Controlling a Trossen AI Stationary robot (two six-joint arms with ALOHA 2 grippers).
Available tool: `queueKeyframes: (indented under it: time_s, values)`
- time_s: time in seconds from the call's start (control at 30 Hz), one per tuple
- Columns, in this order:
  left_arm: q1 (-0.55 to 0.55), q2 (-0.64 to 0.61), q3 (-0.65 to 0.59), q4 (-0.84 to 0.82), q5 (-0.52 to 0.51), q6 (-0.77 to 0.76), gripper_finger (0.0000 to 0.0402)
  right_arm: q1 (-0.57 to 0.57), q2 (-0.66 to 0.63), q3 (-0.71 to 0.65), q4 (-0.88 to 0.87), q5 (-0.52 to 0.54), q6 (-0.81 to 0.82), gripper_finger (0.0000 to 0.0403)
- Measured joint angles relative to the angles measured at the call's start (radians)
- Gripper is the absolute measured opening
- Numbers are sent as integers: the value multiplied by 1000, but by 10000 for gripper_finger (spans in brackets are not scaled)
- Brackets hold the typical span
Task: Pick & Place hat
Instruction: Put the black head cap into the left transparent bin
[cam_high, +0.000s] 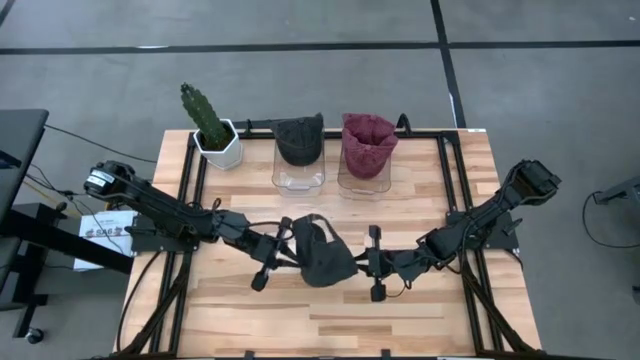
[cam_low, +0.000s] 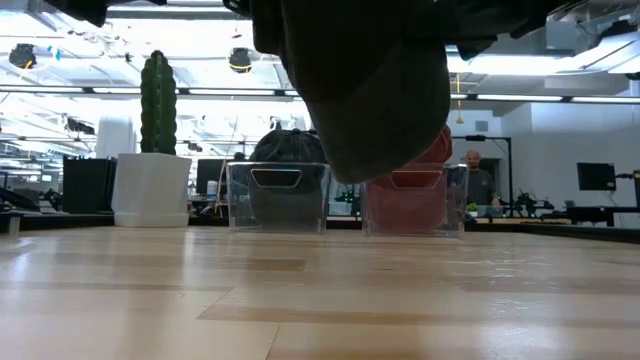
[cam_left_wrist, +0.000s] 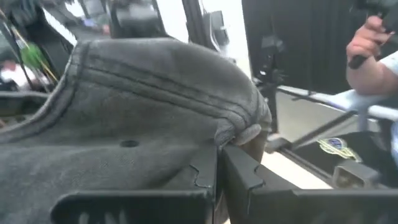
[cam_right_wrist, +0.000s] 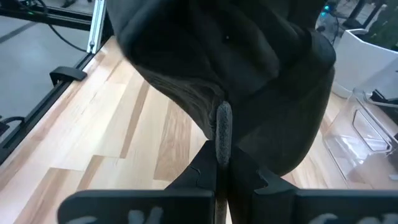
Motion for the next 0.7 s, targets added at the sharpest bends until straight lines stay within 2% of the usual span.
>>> queueKeyframes:
  time_s: [0.23, 0.47, 0.57, 0.7]
  values:
    - [0, -51, 14, -185, 1, -137, 11, 16, -21, 0, -52, -7, -1, 1]
    - [-2, -183, 14, -338, 50, -275, 10, 49, -57, 0, -105, -8, -2, 1]
    - [-2, -219, 14, -357, 82, -312, 10, 46, -63, 2, -98, -15, -19, 2]
    - [5, -218, 14, -356, 97, -315, 10, 17, -63, 2, -83, -92, -47, 2]
